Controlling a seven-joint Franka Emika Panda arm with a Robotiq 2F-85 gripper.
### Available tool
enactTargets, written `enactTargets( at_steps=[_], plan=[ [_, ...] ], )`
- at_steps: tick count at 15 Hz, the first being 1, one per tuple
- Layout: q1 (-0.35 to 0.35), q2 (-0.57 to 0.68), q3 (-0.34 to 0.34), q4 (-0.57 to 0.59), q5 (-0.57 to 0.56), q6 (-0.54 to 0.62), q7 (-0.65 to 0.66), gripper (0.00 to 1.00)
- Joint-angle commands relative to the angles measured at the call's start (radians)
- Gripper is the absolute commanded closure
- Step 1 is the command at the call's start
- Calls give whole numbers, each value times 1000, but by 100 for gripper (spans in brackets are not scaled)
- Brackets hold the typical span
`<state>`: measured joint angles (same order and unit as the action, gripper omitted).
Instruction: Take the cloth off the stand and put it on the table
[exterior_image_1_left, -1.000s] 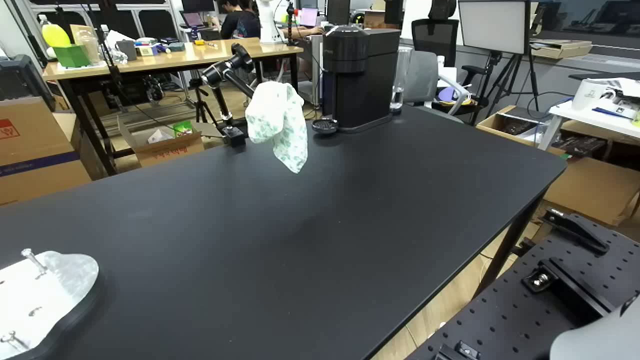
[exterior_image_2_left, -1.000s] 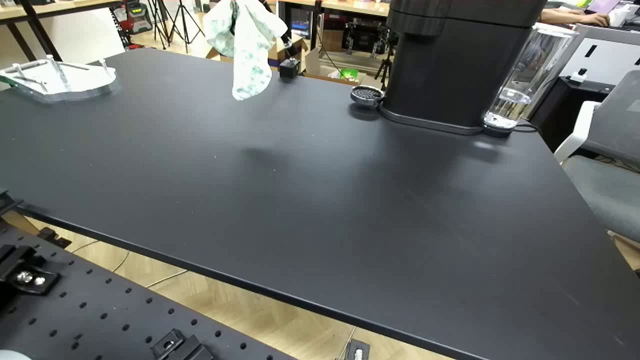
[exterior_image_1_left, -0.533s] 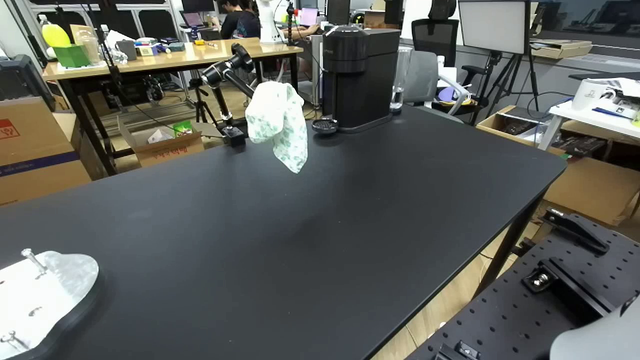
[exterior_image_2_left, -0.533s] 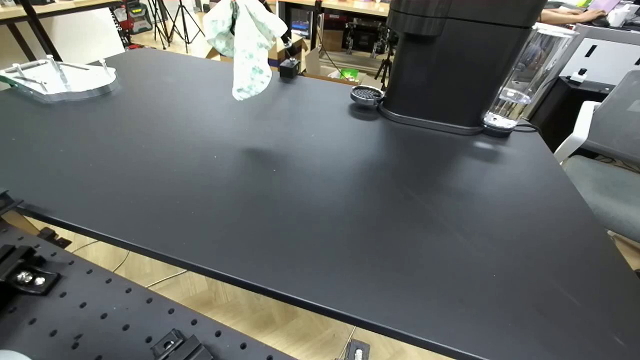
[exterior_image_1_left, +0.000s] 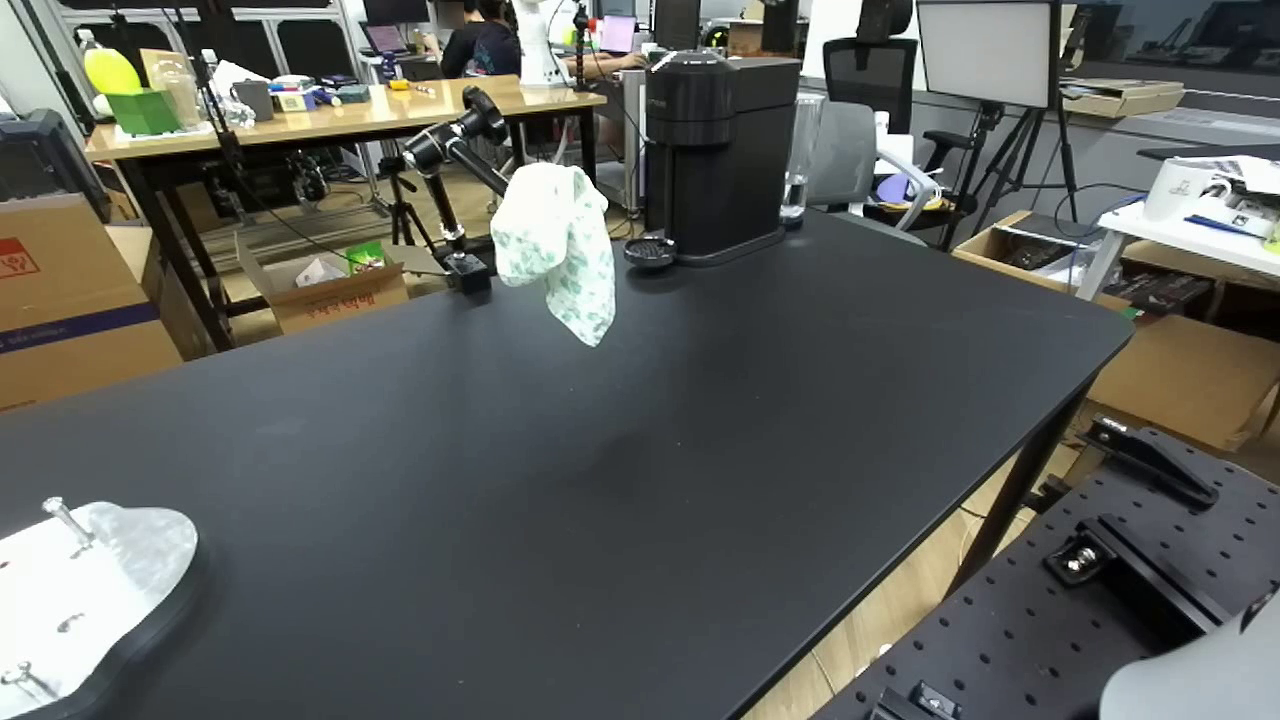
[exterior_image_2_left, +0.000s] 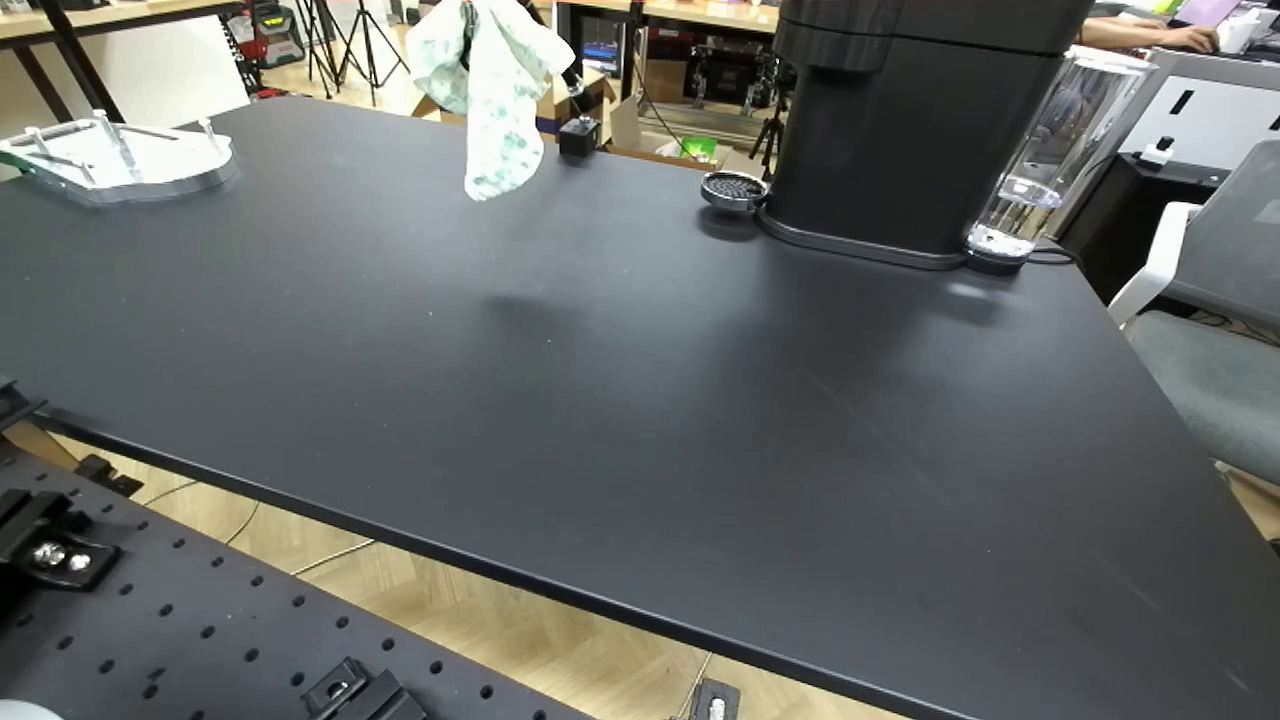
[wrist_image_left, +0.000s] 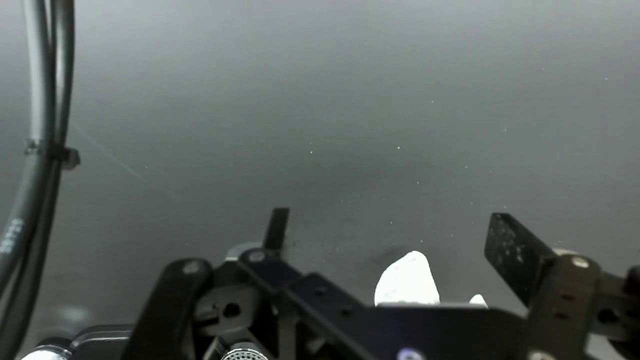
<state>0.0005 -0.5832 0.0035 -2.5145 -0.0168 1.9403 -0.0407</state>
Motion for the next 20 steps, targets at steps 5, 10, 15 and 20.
enactTargets(
  at_steps=[5,10,15,20],
  plan=[
    [21,259,-25,49,-13,321,-131,0],
    [79,440,-13,146,2,397,-365,0],
    [85,554,21,251,-118,409,-527,0],
    [82,600,43,260,-215,536,-552,0]
  ],
)
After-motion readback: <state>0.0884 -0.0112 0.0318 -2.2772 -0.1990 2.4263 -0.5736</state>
